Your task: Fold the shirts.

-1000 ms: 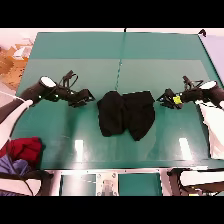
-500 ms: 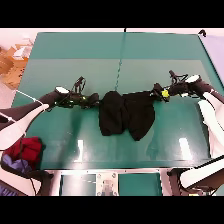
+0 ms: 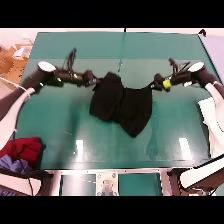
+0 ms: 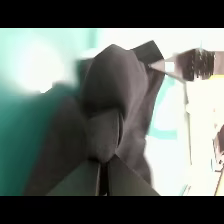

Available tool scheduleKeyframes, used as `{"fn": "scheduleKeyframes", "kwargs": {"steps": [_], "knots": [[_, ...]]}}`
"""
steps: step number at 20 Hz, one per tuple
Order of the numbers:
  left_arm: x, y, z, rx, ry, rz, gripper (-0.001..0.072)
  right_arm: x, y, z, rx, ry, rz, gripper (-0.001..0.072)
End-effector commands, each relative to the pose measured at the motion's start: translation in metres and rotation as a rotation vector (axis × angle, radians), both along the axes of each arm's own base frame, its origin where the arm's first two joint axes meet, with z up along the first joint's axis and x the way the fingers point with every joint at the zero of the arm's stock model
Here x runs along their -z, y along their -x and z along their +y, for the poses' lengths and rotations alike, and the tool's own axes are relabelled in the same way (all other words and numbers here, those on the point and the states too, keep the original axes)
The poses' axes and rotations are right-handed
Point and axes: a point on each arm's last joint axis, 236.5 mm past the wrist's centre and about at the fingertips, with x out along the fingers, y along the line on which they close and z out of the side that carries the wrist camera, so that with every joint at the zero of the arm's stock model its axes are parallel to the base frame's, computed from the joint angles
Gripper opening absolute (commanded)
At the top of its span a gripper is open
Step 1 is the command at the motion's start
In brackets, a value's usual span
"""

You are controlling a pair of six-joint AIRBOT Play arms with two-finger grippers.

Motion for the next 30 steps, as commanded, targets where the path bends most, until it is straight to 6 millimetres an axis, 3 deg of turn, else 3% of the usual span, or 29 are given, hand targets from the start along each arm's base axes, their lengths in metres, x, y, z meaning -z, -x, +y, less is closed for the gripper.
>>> {"fn": "scheduleKeyframes", "kwargs": {"steps": [1,4,7,8,10,12,15,18,20,24,27,29,30], "knots": [[-0.099,0.008,0.013,0.07,-0.095,-0.205,0.0027,-0.11,-0.01,-0.005,-0.032,-0.013,-0.181,0.0012],[-0.186,0.037,0.025,0.109,-0.179,-0.394,0.0027,-0.232,0.001,-0.017,-0.004,0.045,-0.455,0.0012],[-0.263,0.081,0.038,0.094,-0.221,-0.55,0.0027,-0.339,0.047,-0.021,0.025,0.114,-0.707,0.0012],[-0.281,0.094,0.045,0.084,-0.248,-0.604,0.0027,-0.366,0.064,-0.021,0.039,0.135,-0.777,0.0012],[-0.308,0.116,0.065,0.034,-0.332,-0.684,0.0028,-0.412,0.103,-0.021,0.069,0.176,-0.899,0.0012],[-0.32,0.13,0.09,-0.029,-0.438,-0.74,0.0027,-0.441,0.137,-0.02,0.093,0.214,-0.984,0.0012],[-0.303,0.136,0.118,-0.053,-0.583,-0.697,0.0028,-0.45,0.165,-0.016,0.122,0.227,-0.981,0.0012],[-0.258,0.134,0.118,0.009,-0.611,-0.571,0.0028,-0.409,0.173,-0.009,0.091,0.19,-0.844,0.0012],[-0.215,0.126,0.112,0.051,-0.598,-0.474,0.0027,-0.36,0.165,-0.005,0.08,0.147,-0.718,0.0012],[-0.108,0.12,0.091,0.149,-0.529,-0.305,0.0028,-0.219,0.129,-0.004,0.116,0.078,-0.477,0.0012],[-0.022,0.124,0.083,0.148,-0.477,-0.198,0.0028,-0.094,0.111,-0.011,0.216,0.079,-0.304,0.0012],[0.034,0.126,0.088,0.105,-0.485,-0.151,0.0029,-0.034,0.1,-0.021,0.256,0.106,-0.211,0.0013],[0.06,0.131,0.093,0.087,-0.498,-0.113,0.0074,-0.013,0.093,-0.025,0.263,0.113,-0.175,0.0012]]}}
